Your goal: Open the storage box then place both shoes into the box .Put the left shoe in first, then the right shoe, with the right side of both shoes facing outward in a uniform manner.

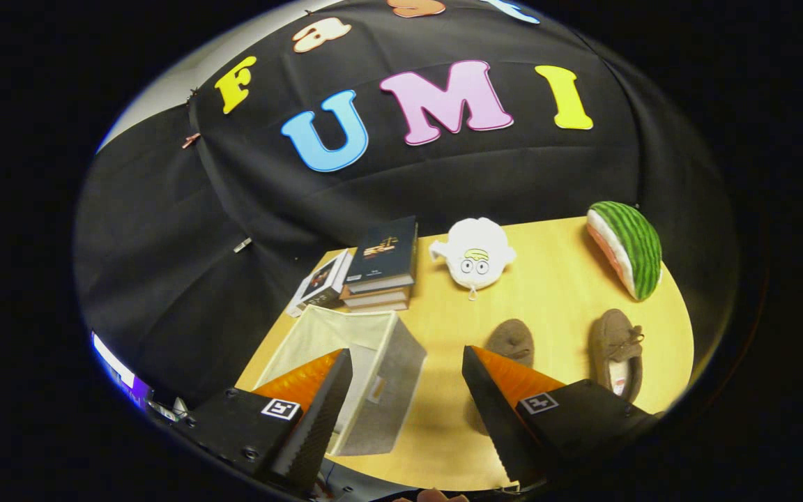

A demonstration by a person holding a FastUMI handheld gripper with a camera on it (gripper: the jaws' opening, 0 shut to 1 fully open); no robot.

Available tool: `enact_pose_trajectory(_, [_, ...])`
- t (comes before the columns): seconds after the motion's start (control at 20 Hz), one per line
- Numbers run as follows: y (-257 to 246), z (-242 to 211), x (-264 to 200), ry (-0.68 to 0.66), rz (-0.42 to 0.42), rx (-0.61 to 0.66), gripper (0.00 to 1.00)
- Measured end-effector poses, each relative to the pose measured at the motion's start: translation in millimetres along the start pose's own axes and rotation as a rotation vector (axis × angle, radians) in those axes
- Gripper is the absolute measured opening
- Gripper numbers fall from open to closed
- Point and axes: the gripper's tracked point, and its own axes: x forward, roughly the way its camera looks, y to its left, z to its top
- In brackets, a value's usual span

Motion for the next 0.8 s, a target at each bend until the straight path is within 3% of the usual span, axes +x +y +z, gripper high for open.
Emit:
enact_pose_trajectory(0.4, [-80.7, -52.8, 8.2, 0.131, -0.161, -0.101, 0.98])
enact_pose_trajectory(0.8, [-140.0, -103.6, 43.3, 0.302, -0.248, -0.124, 0.99])
